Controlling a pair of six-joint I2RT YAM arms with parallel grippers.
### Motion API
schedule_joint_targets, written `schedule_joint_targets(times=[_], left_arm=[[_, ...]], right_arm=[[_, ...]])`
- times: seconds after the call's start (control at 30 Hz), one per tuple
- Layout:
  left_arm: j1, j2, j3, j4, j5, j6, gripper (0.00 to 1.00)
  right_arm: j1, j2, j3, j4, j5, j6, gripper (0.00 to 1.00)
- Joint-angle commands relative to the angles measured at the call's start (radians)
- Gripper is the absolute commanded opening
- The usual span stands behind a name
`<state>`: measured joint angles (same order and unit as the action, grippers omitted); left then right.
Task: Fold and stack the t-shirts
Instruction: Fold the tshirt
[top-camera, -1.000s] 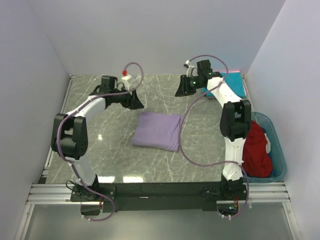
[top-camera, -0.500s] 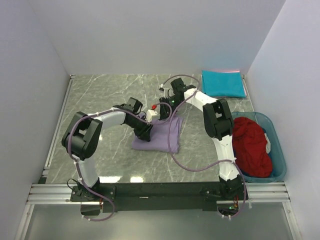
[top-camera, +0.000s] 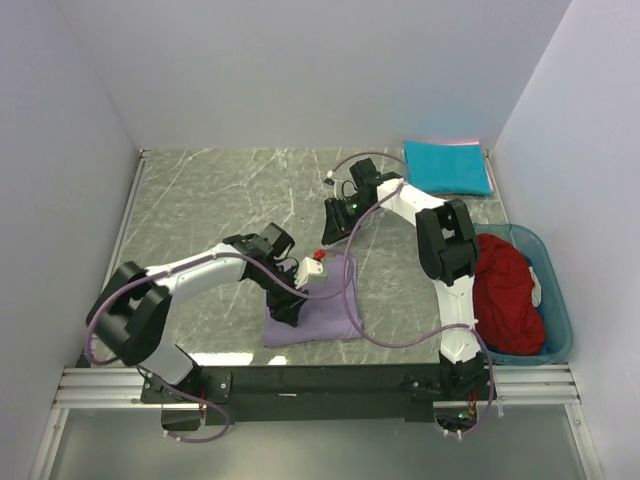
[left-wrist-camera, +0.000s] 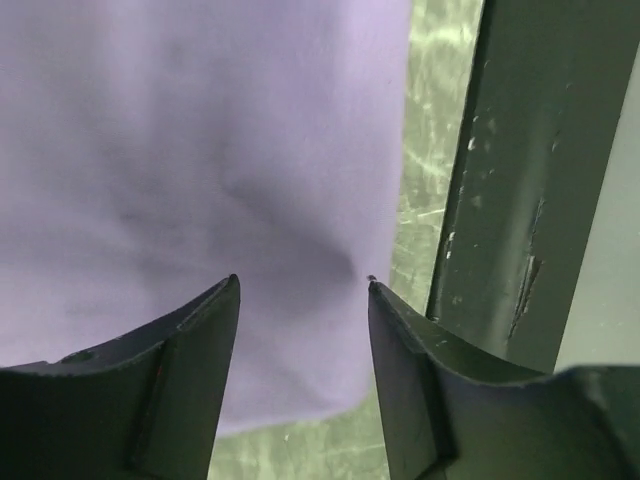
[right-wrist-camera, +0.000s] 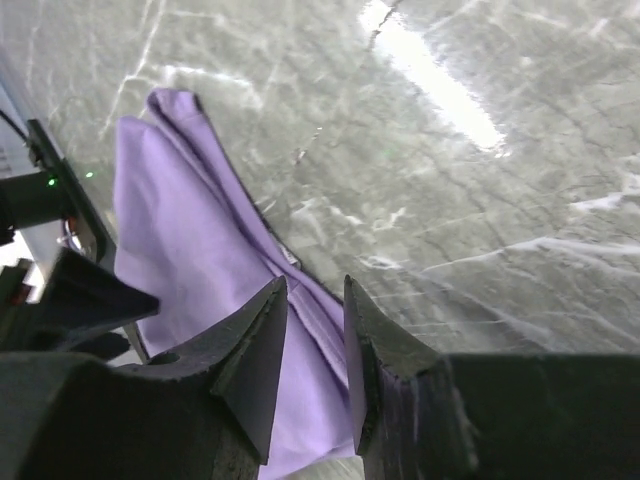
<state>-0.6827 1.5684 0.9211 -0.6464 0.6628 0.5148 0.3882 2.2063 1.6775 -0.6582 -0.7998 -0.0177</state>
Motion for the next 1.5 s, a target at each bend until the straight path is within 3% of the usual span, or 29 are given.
schedule_joint_targets(times=[0.0, 0.13, 0.33, 0.83, 1.27, 1.37, 1.47], left_arm=[[0.021, -0.109, 0.065, 0.0, 0.029, -0.01, 0.61], [0.104, -0.053, 0.178, 0.01, -0.014, 0.118, 0.64], [0.192, 0.223, 0.462, -0.122, 0.011, 0.237, 0.73], [0.195, 0.407, 0.521, -0.085, 0.06, 0.318, 0.7], [0.167, 0.42, 0.507, -0.117, 0.087, 0.367, 0.42], [0.166, 0.429, 0.509, -0.127, 0.083, 0.376, 0.41], [0.161, 0.421, 0.502, -0.118, 0.081, 0.37, 0.31]], right_arm=[[-0.002, -0.037, -0.021, -0.02, -0.053, -0.034, 0.36], [0.014, 0.0, -0.029, -0.021, -0.096, -0.048, 0.33], [0.035, 0.064, 0.017, 0.0, -0.127, -0.025, 0.3], [0.034, 0.122, 0.028, 0.023, -0.145, -0.014, 0.21], [0.032, 0.141, 0.037, 0.022, -0.164, -0.018, 0.2], [0.034, 0.144, 0.045, 0.019, -0.165, -0.024, 0.2], [0.034, 0.139, 0.045, 0.026, -0.177, -0.022, 0.2]])
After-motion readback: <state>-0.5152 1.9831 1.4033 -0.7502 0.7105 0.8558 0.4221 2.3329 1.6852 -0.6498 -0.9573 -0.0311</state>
